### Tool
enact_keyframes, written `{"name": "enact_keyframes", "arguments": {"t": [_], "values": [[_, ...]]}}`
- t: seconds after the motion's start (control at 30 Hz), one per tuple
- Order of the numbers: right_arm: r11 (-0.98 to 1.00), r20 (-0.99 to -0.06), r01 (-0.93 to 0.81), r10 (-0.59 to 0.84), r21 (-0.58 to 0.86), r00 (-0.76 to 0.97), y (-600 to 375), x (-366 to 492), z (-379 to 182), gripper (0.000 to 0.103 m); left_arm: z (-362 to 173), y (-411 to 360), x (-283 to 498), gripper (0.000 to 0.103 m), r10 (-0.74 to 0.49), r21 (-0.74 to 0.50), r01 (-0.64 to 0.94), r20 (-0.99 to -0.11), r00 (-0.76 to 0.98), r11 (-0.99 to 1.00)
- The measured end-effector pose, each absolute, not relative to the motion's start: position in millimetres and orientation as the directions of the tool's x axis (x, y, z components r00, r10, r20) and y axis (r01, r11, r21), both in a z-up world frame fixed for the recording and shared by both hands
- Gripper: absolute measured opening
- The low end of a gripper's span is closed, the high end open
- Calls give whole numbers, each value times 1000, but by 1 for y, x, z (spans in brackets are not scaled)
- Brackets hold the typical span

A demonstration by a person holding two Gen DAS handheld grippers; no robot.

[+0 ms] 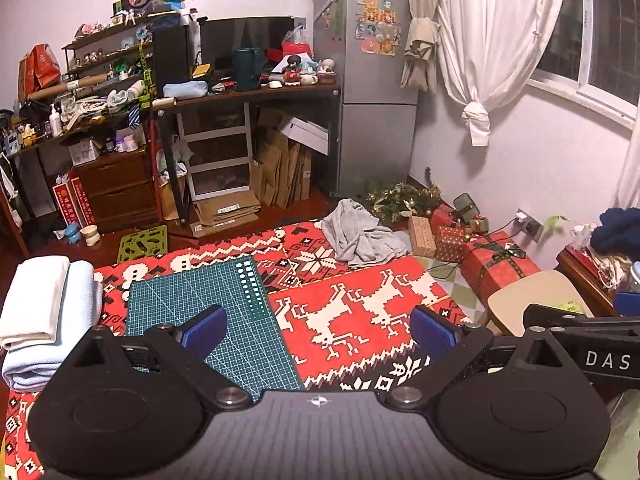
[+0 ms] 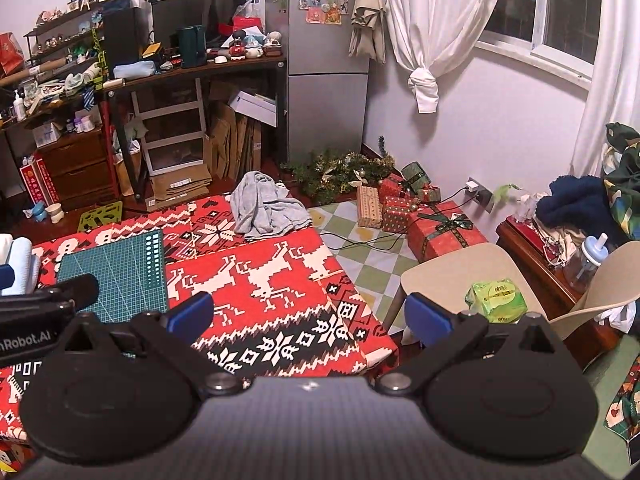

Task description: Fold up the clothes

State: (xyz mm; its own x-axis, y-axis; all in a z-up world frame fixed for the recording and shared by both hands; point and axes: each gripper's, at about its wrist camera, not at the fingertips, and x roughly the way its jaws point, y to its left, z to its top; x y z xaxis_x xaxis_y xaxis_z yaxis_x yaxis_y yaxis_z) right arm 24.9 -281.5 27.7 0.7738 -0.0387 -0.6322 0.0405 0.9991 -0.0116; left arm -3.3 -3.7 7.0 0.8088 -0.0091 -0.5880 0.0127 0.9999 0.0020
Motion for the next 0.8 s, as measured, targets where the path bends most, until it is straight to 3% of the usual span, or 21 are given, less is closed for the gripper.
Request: {"name": "enact_keyframes", "arguments": {"t": [0.8], "values": [[999,-632,46,-53,-29,773,-279,33,12,103,-3,-3,3,103,1,10,6,-599,801,1000]]}}
